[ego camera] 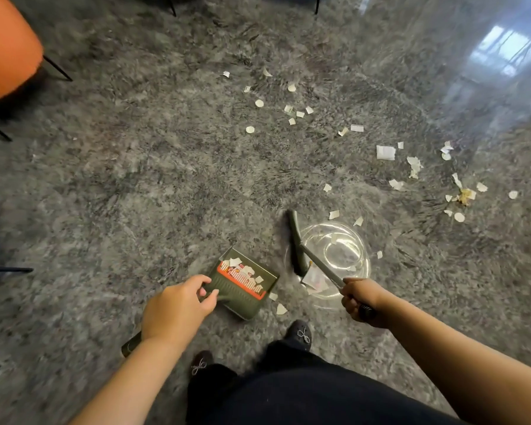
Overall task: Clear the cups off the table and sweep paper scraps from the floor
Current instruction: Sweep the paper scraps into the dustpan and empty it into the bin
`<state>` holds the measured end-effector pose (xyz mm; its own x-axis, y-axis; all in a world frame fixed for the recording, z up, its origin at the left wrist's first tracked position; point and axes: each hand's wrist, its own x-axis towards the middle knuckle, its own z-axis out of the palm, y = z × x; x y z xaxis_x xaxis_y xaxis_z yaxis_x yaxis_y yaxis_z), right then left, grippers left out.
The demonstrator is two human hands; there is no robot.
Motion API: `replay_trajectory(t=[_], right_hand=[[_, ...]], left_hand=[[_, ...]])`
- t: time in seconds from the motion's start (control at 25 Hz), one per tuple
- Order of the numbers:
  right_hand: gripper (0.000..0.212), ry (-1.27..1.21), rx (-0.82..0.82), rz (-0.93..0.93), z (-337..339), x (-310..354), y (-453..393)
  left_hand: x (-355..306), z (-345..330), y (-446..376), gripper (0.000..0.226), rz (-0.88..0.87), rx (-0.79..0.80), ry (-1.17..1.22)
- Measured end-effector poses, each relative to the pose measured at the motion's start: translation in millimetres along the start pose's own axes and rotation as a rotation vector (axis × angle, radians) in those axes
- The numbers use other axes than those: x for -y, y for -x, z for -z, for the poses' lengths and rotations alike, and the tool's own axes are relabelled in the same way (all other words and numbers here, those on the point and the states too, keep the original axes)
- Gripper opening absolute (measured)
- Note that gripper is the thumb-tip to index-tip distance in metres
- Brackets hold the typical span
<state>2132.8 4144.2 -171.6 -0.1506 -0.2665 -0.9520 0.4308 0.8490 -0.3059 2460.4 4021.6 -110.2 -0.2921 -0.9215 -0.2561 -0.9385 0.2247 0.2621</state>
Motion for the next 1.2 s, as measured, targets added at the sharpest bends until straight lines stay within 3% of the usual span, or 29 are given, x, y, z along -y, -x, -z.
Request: replay_trajectory(t=[0.32,0.8,1.2], right_hand=[[0.043,0.025,0.04,0.079,21,-3,32],[0.049,-0.114,0.154,0.01,-26,-115,83],[0.045,0.132,0.192,-0.065,-21,-129,68]], left_hand=[[-26,-3,10,0.029,0.012,-0.02,0.041],[37,12,73,0.029,-0.053,-0.086,-0.02],[30,-2,101,0.029,-0.015,-0.029,-0.121]])
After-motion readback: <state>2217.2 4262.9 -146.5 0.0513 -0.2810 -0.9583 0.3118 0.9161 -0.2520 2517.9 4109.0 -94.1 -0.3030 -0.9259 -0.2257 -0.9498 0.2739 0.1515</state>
